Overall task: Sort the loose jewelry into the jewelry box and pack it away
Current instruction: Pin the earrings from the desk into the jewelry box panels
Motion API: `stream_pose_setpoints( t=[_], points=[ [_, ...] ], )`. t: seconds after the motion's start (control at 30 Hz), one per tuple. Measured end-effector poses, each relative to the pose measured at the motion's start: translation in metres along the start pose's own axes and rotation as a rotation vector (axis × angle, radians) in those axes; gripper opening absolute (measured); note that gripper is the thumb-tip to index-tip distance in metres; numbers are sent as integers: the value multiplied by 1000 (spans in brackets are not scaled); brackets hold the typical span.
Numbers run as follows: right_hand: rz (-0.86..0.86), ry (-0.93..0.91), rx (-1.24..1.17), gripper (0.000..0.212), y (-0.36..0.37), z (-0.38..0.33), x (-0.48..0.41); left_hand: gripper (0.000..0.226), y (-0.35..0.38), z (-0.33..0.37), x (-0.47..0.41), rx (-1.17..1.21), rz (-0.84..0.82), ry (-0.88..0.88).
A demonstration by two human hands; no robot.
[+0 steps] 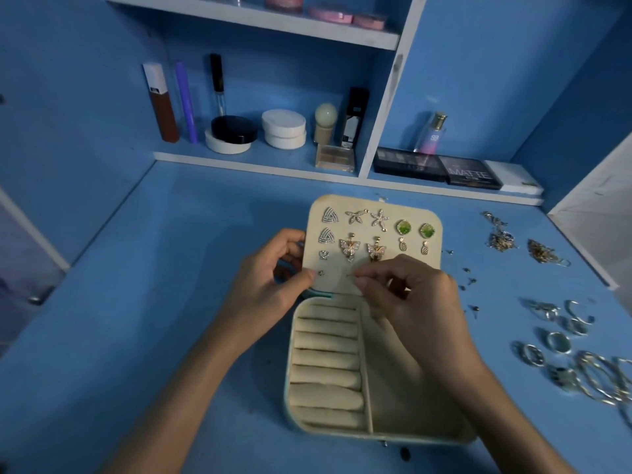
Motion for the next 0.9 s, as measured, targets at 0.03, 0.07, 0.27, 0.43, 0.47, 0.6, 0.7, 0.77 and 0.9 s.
stream_pose_setpoints(
  t=[0.03,0.07,0.27,0.43,0.47,0.6,0.7,0.77,0.9],
  points=[
    [1,2,4,11,0,0,0,24,0,0,0,1,-1,1],
    [-2,3,7,10,0,1,0,24,0,1,0,2,-3,2],
    [-23,-3,-1,10,3,0,1,26,1,1,0,5,-9,-2],
    [13,-40,50,9,3,-4,0,26,0,0,0,-9,-2,-8],
    [23,-55,66,10,3,-5,-1,26,0,0,0,-7,0,-10],
    [36,-126,155,11,4,-8,-3,26,0,0,0,-4,-1,-15],
    [20,-136,195,11,3,-9,-5,26,-1,0,0,-6,4,-12],
    [2,-136,192,13,2,-9,-5,27,-1,0,0,-3,3,-11],
    [-33,-165,237,14,3,-10,-3,27,0,1,0,4,-4,-9]
  ],
)
Point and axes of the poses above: each hand's wrist, its own x-axis away from the middle knuckle, its own y-axis out of the palm, z = x × y, the point moved 5 cm from there along -x, towards the middle knuckle, and after that the axes turned 2 degrees about x, right-handed, at the moved point
